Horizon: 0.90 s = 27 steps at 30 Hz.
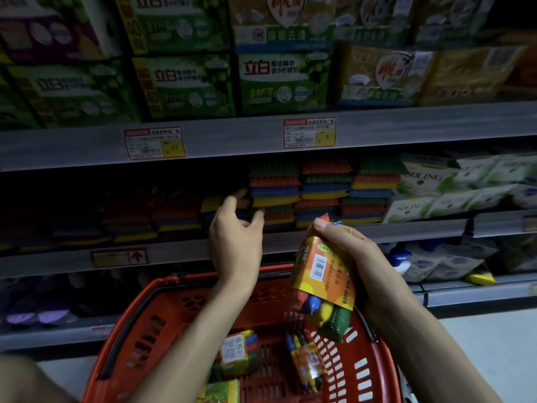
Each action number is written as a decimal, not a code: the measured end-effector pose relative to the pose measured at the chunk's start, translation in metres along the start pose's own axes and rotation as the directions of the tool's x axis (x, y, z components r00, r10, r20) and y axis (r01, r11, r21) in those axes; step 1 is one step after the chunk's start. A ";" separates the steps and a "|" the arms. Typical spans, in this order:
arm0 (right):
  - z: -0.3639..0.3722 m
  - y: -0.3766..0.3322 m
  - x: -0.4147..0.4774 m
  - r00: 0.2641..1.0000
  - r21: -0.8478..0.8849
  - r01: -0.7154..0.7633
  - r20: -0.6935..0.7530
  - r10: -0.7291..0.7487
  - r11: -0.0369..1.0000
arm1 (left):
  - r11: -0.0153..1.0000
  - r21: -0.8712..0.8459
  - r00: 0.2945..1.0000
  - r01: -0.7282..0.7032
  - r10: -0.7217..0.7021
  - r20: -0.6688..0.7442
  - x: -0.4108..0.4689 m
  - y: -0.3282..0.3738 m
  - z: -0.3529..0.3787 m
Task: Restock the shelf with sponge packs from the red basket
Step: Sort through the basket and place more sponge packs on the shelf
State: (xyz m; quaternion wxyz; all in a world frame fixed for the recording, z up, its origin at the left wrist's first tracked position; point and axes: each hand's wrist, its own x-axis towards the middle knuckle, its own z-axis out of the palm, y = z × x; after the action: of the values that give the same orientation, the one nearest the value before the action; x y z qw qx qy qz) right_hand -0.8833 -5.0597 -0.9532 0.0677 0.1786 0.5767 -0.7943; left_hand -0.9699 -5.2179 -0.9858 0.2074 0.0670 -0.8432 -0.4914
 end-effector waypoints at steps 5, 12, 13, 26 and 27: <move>0.003 0.002 -0.002 1.000 -0.017 0.014 0.006 -0.014 1.000 | 1.000 0.002 1.000 -0.016 0.016 0.025 -0.013 -0.004 -0.018; 0.020 0.007 -0.010 0.998 -0.002 0.068 -0.002 -0.068 0.998 | 0.978 -0.182 0.909 0.098 -0.014 0.417 -0.037 -0.002 -0.056; 0.024 0.007 -0.012 0.997 -0.002 0.070 -0.009 -0.070 0.998 | 0.961 -0.209 0.853 0.181 -0.047 0.520 -0.038 0.000 -0.064; 0.068 0.040 -0.038 0.976 -0.275 0.199 0.138 -0.166 0.941 | 0.611 -0.268 0.440 0.745 -0.148 0.886 -0.039 -0.017 -0.123; 0.068 0.042 -0.043 0.957 -0.378 0.268 0.212 -0.199 0.886 | 0.514 -0.273 0.416 0.813 -0.186 0.890 -0.038 -0.018 -0.125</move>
State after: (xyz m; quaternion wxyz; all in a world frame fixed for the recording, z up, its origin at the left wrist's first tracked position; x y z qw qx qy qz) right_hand -0.8441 -5.1415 -0.9563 0.0547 0.0227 0.7373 -0.6730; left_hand -0.8856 -5.3148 -0.9582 -0.3412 0.0427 -0.5254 -0.7783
